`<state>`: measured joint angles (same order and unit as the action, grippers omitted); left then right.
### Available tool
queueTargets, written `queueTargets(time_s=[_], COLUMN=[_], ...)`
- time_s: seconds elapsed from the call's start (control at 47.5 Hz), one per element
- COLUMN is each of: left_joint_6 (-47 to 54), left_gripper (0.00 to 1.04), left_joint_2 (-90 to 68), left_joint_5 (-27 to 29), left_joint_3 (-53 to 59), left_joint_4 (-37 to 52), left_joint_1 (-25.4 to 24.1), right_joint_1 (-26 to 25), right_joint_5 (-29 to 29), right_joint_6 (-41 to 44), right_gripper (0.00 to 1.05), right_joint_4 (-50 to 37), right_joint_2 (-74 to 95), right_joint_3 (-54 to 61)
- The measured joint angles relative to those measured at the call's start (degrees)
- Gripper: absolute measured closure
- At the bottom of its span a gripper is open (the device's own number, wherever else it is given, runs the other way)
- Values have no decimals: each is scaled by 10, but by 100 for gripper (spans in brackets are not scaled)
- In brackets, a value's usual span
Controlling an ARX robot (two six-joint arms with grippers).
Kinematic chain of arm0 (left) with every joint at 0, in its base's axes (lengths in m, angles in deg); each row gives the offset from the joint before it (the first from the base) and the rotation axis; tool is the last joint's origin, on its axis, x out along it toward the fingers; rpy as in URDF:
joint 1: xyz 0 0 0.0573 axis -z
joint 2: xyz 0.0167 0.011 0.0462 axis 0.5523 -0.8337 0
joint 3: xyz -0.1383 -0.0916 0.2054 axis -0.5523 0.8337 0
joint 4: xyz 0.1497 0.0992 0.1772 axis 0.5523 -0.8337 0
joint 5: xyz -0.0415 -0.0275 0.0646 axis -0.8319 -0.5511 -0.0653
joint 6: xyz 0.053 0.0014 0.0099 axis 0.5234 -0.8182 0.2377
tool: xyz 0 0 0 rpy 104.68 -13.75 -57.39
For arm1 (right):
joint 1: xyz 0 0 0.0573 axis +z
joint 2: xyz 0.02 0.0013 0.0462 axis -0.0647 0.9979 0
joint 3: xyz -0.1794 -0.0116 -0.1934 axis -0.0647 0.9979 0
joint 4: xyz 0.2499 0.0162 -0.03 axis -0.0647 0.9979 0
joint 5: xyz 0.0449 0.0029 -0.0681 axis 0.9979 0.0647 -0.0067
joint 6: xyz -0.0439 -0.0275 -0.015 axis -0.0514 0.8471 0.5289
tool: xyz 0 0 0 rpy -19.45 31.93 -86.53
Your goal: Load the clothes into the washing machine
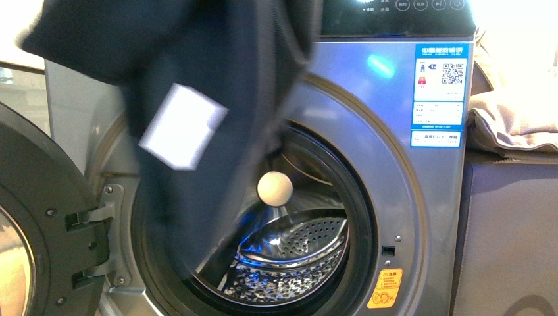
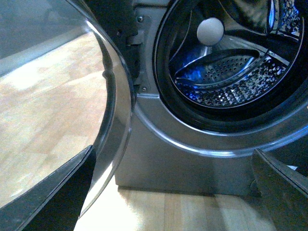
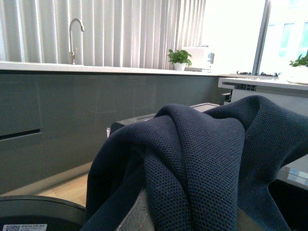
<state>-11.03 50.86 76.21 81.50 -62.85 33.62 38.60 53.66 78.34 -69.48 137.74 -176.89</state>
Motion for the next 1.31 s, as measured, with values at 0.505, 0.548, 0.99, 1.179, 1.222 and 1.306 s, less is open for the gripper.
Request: queueTargets(time_s=[0.505,0.548,0.99,1.179,1.222,1.306], left_joint_6=[-42,-41,-53,-46,-46,-54], left_gripper=[6,6,6,6,6,6], left_joint_2=[-102,-127,-392,-455,-463,-477], left_joint_5=[-132,-153,-321,-322,-328,-362], left_joint_3=[-37,-56,-314,-365,-370,-374], left_joint_4=[196,218,269,259,261,281], left_joint_1=[-127,-137,-66,-9,-4,4], right_joint_1=[0,0,0,0,0,0], right_joint_5=[0,0,0,0,0,0], right_joint_6=[0,0,0,0,0,0], right_gripper=[95,95,95,95,95,95], right_joint_4=[0,0,0,0,0,0], right_joint_2=[0,0,0,0,0,0], right_joint_3=[0,0,0,0,0,0])
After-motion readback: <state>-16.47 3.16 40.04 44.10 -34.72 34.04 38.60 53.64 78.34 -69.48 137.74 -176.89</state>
